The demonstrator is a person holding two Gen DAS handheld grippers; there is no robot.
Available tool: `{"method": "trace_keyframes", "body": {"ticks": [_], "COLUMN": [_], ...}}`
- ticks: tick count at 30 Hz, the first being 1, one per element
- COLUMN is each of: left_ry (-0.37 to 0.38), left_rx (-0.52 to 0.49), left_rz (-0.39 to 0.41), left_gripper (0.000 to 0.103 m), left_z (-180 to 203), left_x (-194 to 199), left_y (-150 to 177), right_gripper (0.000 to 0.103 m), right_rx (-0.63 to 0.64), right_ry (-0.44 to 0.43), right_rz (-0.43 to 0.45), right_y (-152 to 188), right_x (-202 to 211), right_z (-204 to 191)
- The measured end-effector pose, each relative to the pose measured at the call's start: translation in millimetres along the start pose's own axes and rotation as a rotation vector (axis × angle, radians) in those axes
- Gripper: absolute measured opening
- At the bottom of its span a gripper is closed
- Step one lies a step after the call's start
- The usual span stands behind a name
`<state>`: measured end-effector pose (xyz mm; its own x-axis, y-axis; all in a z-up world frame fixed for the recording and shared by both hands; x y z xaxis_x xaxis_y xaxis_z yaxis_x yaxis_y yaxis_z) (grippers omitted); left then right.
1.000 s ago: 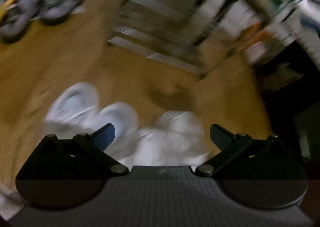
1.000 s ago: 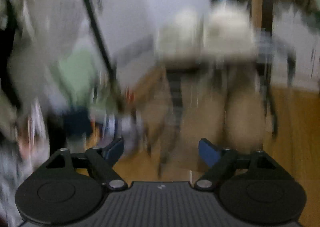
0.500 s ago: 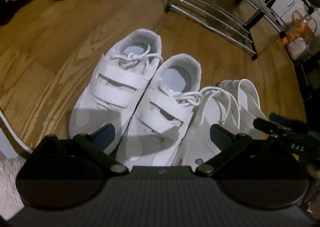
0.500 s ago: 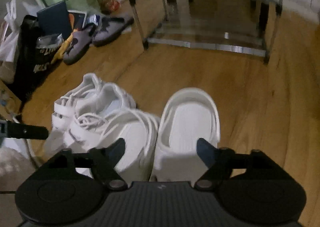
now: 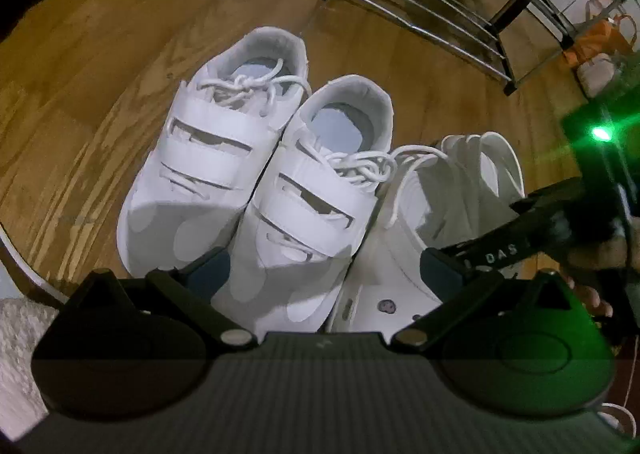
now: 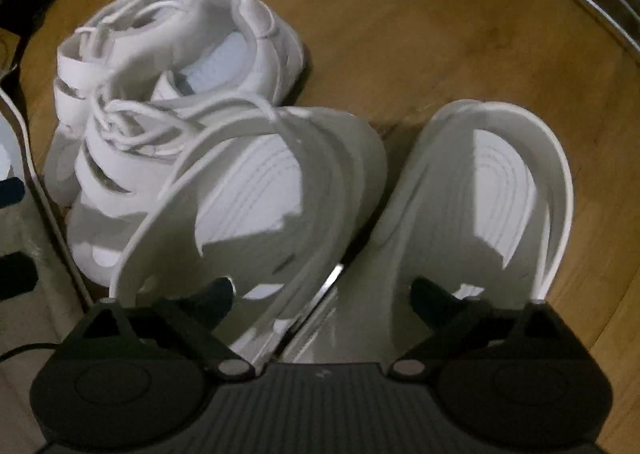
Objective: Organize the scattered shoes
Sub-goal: 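Grasp the white clogs with purple charms with the right gripper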
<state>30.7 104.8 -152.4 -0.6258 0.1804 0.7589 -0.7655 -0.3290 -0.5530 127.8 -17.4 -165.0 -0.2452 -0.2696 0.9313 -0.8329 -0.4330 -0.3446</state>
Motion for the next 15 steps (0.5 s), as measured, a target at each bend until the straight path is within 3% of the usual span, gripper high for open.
{"method": "trace_keyframes", "body": {"ticks": [1, 2, 3, 10, 15], "left_ry": [0.003, 0.008, 0.011, 0.042, 0.024], "left_rx": [0.004, 0.011, 0.016, 0.070, 0.058], "left_rz": [-0.002, -0.002, -0.004, -0.029, 0.019], "left_gripper": [0.103, 0.103, 0.103, 0.103, 0.103], "left_z": [-0.5, -1.4, -2.2, -0.1, 23.1], "left_x": [-0.1, -0.3, -0.7, -15.2, -19.0], "left_y": [0.1, 0.0, -0.1, -6.3, -31.9], "right_gripper": [0.049, 0.036, 0.033, 0.030, 0.025], "right_rx": [-0.024, -0.053, -0.067, -0.261, -0.310], "right_ry": [-0.024, -0.019, -0.003, 0.003, 0.018], "right_rz": [0.034, 0.060, 0.080, 0.214, 0.305], "right_y": [2.7, 5.0, 7.1, 12.5, -17.9], "right_x": [6.5, 12.4, 15.7, 39.1, 62.4], "right_z": [-0.7, 2.2, 7.2, 49.3, 81.5]}}
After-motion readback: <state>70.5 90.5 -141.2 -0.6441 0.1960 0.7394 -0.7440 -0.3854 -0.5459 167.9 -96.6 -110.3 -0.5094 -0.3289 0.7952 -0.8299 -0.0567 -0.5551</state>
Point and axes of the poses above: each gripper's, at about its wrist camera, not at the fingertips, and x roughly against the way its jaws point, z to its right, y to its underside, the point moved 5 cm from there along -x, roughly the way its jaws point, and after that the axes turned 14 degrees about z, right-handed, at the moved point
